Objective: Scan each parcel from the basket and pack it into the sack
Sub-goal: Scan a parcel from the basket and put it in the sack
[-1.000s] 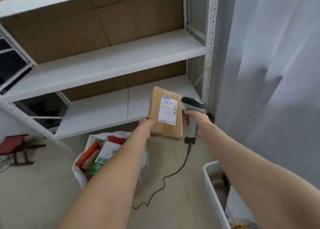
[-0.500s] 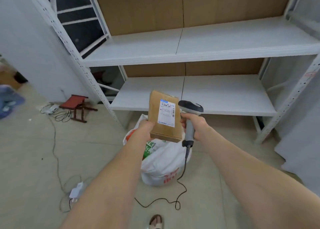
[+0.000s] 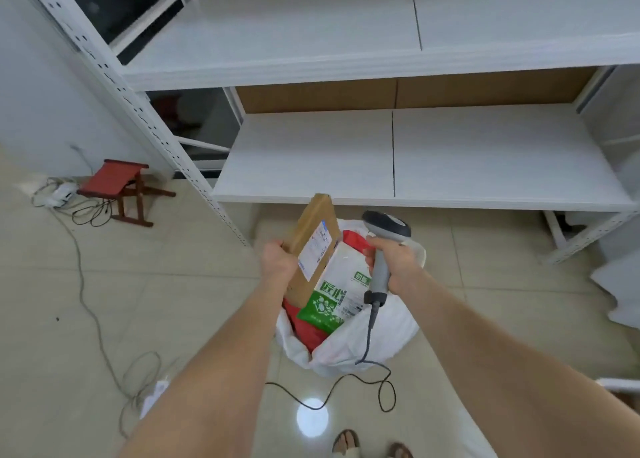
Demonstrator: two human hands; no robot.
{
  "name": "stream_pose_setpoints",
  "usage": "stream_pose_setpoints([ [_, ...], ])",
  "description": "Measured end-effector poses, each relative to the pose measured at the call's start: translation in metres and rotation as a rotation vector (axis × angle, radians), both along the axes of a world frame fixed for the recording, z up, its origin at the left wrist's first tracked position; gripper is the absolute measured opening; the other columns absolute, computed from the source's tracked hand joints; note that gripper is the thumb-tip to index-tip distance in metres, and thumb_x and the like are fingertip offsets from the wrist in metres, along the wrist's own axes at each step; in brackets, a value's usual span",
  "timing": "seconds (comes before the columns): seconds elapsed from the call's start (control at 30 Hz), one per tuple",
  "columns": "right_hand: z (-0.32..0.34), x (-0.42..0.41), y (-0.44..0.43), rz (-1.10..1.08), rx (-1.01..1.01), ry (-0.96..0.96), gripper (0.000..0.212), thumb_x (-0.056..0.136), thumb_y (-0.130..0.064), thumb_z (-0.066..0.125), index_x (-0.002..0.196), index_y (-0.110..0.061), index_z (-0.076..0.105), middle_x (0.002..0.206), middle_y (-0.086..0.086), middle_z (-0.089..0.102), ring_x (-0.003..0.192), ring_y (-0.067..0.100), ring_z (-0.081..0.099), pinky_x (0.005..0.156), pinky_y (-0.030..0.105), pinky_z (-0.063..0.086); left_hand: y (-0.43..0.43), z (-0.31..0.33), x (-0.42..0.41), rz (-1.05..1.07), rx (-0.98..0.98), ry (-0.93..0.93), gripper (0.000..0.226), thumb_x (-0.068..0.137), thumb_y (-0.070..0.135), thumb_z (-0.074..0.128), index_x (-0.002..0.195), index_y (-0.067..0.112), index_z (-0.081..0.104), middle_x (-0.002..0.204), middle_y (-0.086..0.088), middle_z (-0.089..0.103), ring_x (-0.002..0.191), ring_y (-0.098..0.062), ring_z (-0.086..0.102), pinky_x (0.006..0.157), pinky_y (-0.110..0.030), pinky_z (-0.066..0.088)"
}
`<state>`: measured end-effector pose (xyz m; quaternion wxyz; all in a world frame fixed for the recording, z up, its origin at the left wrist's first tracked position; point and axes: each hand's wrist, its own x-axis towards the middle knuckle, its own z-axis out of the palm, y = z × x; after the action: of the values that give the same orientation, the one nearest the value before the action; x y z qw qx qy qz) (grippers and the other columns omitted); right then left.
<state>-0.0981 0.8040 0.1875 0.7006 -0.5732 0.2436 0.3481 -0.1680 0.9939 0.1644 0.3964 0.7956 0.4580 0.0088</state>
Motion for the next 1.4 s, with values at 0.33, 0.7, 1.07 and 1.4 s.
stream_pose_setpoints([
  [0.33, -0.119, 0.052, 0.029, -0.029, -0.114, 0.109, 0.009, 0.086, -0.006, 0.069, 0.085, -0.004, 0.061, 0.065, 0.010, 0.061, 0.052, 0.017, 0.054, 0.052, 0.026, 0.046, -0.019, -0.147, 0.043, -0.697, 0.359, 0.484, 0.069, 0.087, 0.001, 0.052, 0.145, 0.030, 0.029, 0.144, -0.006, 0.035, 0.129, -0.032, 0.038, 0.101, -0.047, 0.042],
  [0.7, -0.153, 0.057, 0.023, -0.037, -0.114, 0.140, 0.011, 0.088, -0.006, 0.068, 0.097, -0.001, 0.064, 0.076, 0.013, 0.061, 0.055, 0.016, 0.053, 0.054, 0.024, 0.046, -0.031, -0.183, 0.065, -0.741, 0.129, 0.677, 0.061, 0.089, 0.001, 0.052, 0.145, 0.010, 0.031, 0.137, -0.016, 0.041, 0.119, -0.033, 0.051, 0.097, -0.043, 0.048],
  [1.07, -0.041, 0.030, -0.029, -0.210, 0.000, 0.069, 0.016, 0.088, -0.005, 0.067, 0.102, 0.003, 0.064, 0.071, 0.011, 0.057, 0.052, 0.015, 0.051, 0.049, 0.023, 0.046, -0.072, -0.034, 0.108, -0.838, 0.288, 0.442, 0.047, 0.093, 0.018, 0.047, 0.140, 0.011, 0.041, 0.138, -0.012, 0.046, 0.123, -0.029, 0.049, 0.101, -0.038, 0.042],
  [1.4, 0.029, -0.037, -0.144, -0.585, -0.020, -0.021, 0.011, 0.090, -0.008, 0.065, 0.092, -0.005, 0.055, 0.067, 0.010, 0.053, 0.052, 0.016, 0.049, 0.049, 0.024, 0.041, -0.208, 0.045, 0.111, -1.150, 0.427, 0.246, 0.038, 0.092, 0.007, 0.048, 0.130, 0.011, 0.050, 0.132, -0.012, 0.047, 0.113, -0.030, 0.054, 0.092, -0.039, 0.048],
])
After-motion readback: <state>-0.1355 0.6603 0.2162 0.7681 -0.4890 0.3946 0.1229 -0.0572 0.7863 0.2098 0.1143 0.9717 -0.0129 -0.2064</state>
